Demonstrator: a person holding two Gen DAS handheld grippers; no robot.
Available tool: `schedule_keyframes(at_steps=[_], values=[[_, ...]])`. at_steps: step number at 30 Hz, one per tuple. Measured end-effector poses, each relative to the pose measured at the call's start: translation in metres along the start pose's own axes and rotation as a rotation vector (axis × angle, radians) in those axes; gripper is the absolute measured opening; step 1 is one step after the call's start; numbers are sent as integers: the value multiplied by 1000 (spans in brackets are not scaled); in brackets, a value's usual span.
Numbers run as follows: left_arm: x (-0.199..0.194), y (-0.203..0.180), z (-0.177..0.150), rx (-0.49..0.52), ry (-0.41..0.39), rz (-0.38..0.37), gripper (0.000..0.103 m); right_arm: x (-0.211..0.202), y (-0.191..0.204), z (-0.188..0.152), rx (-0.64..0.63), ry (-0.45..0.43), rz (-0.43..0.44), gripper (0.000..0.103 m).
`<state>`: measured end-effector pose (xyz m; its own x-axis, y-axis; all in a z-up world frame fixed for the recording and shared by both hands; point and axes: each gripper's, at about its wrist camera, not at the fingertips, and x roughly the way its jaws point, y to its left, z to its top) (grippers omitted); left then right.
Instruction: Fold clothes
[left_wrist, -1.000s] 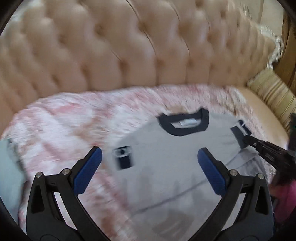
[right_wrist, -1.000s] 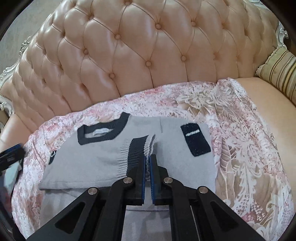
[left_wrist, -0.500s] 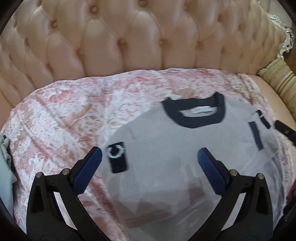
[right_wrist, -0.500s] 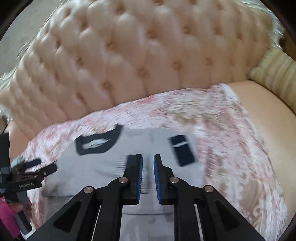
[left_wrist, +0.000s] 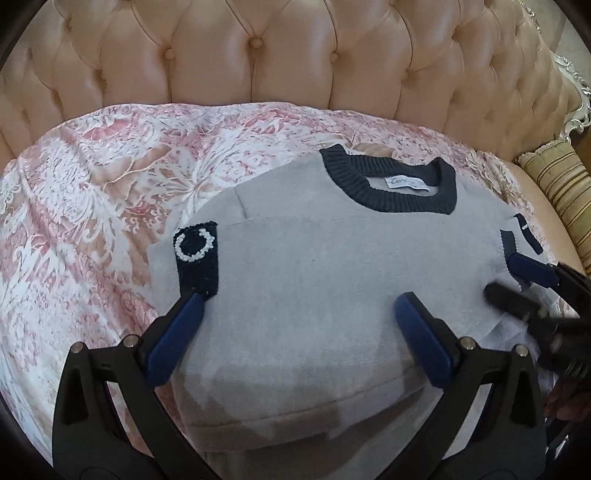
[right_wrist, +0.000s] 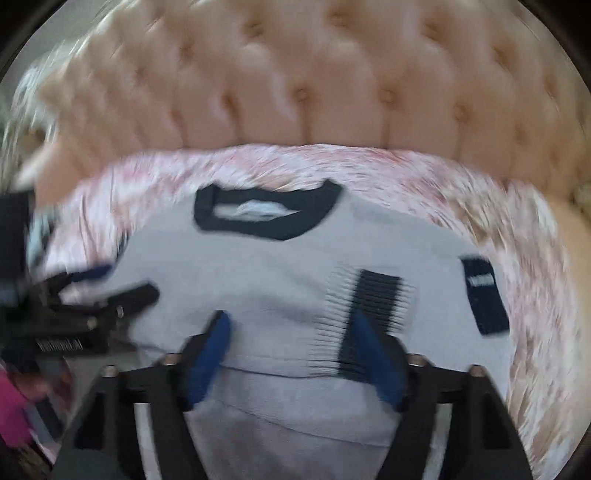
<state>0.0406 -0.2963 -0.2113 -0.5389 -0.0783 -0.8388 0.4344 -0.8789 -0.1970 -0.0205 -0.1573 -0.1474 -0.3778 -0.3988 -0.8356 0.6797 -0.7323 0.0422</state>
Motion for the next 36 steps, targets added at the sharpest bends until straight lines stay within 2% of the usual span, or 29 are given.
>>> schedule_keyframes(at_steps=[1, 4, 6, 8, 12, 14, 17, 21, 23, 24, 27, 29, 32, 36], values=[[0, 1, 0, -1, 0, -7, 103, 1, 2, -1, -10, -3, -13, 74], [-7, 3, 9, 16, 19, 4, 103, -4, -10, 1, 76, -20, 32, 74], [-18, 4, 17, 44, -26, 52, 103, -17, -20, 4, 124, -68, 4, 74], [-22, 7, 25, 58, -44, 104, 103, -27, -33, 7, 145, -108, -64, 74], [0, 19, 29, 61, 25, 145, 103, -8, -60, 16, 179, -8, -168, 74], [8, 30, 24, 40, 34, 103, 103, 8, -69, 13, 188, 52, -172, 76], [10, 43, 21, -5, 40, 58, 103, 6, -71, 9, 170, 38, -158, 81], [8, 45, 22, -6, 50, 72, 103, 0, -70, 10, 176, 41, -148, 84], [-2, 43, 23, 6, 43, 98, 103, -5, -68, 15, 178, 29, -145, 91], [-8, 42, 22, 2, 34, 89, 103, -6, -67, 19, 179, 16, -147, 103], [-30, 32, 11, 10, 10, 43, 103, -31, -52, 16, 164, -52, -112, 103], [-40, 19, -4, 45, 16, 15, 103, -45, -33, 8, 94, -64, -110, 103], [-50, -2, -30, 112, 36, -14, 103, -60, -9, -14, 20, -54, -99, 103], [-56, -21, -59, 154, 65, -26, 103, -72, 7, -47, -14, -21, -108, 103]])
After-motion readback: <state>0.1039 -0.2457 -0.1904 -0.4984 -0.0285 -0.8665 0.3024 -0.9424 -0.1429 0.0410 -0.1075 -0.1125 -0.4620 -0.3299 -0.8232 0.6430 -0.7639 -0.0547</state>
